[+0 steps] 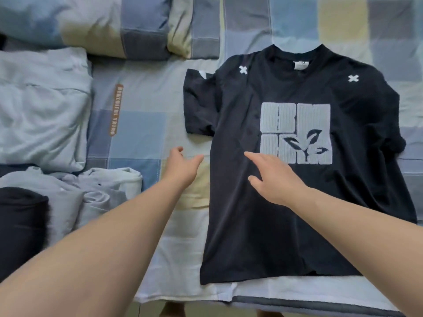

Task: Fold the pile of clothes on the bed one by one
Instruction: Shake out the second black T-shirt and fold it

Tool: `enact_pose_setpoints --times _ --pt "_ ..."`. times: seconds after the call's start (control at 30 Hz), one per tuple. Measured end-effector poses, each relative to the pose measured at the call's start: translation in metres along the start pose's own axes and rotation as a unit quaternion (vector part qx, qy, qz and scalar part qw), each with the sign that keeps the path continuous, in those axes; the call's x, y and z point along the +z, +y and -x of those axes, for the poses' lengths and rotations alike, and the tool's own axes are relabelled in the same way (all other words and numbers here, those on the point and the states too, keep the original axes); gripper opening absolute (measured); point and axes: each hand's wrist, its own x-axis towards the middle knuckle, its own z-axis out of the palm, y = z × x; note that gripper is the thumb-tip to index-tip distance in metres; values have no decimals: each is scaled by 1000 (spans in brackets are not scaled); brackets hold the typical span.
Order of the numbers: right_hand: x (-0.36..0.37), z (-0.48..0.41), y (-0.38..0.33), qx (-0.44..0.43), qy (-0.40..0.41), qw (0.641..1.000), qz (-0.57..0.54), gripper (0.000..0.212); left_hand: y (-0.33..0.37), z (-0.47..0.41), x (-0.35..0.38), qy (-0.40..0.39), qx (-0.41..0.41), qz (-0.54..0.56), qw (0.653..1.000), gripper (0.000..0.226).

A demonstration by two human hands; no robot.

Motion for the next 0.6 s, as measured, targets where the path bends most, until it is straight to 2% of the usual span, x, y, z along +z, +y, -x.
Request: enact_pose_setpoints --times 0.13,0.23,0.3,0.4,0.47,0.53,0.6 --pt "-7 -82 -13 -5 78 997 -13 68 36 -93 -12 18 46 72 996 92" --pt "-13 -143 -25 17 140 990 31 72 62 -147 -15 -8 54 134 989 92" --pt "-13 -171 -29 38 134 990 22 73 72 -166 -13 -56 49 169 983 83" --pt "-6 -190 -31 55 91 994 -17 73 75 -182 -7 -114 0 184 976 81" --pt "-2 -190 -33 61 110 992 -11 73 78 -182 -10 -103 -17 193 976 56" --pt "0 -187 -38 74 139 988 -8 72 75 -187 -21 -47 -1 187 981 24" --pt "5 -183 -42 96 134 986 4 71 63 -189 -40 2 39 160 986 10"
